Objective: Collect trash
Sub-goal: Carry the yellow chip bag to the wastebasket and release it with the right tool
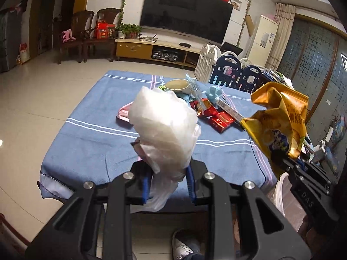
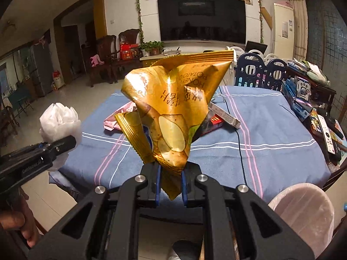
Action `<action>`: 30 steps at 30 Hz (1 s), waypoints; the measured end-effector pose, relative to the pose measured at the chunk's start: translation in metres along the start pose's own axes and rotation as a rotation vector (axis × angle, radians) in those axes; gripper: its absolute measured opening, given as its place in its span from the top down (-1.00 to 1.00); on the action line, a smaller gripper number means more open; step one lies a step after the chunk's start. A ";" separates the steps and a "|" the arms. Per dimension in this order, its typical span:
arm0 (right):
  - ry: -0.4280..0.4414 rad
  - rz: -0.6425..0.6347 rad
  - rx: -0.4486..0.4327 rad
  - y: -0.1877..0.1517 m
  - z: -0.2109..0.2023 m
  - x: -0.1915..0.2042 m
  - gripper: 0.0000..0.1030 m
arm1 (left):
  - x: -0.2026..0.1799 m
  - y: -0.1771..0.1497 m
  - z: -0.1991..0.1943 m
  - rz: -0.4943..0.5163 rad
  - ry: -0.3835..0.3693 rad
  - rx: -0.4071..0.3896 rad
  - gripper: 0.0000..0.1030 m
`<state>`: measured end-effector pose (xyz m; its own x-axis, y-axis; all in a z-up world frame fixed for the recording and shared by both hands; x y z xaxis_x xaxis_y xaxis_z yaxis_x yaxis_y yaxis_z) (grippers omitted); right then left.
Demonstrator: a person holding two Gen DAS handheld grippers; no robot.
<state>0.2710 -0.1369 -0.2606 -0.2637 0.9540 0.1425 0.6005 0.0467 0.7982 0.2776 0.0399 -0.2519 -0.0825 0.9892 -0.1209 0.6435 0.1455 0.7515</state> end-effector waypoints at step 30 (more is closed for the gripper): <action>-0.418 0.449 0.193 -0.181 -0.143 -0.219 -0.54 | -0.101 -0.042 -0.009 0.355 -0.092 -0.020 0.45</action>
<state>0.1122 -0.3968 -0.3531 0.3386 0.9260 0.1670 0.7192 -0.3692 0.5886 0.2520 -0.0661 -0.2659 0.2126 0.9727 0.0931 0.6046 -0.2058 0.7695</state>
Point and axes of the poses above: each gripper's, at about its wrist camera, not at the fingertips, and z roughly the way its jaws point, x to its left, y to its top, the point moved 5 cm from there along z, roughly the way its jaws point, and after that the axes turned 6 degrees about y, right-handed, at the moved point
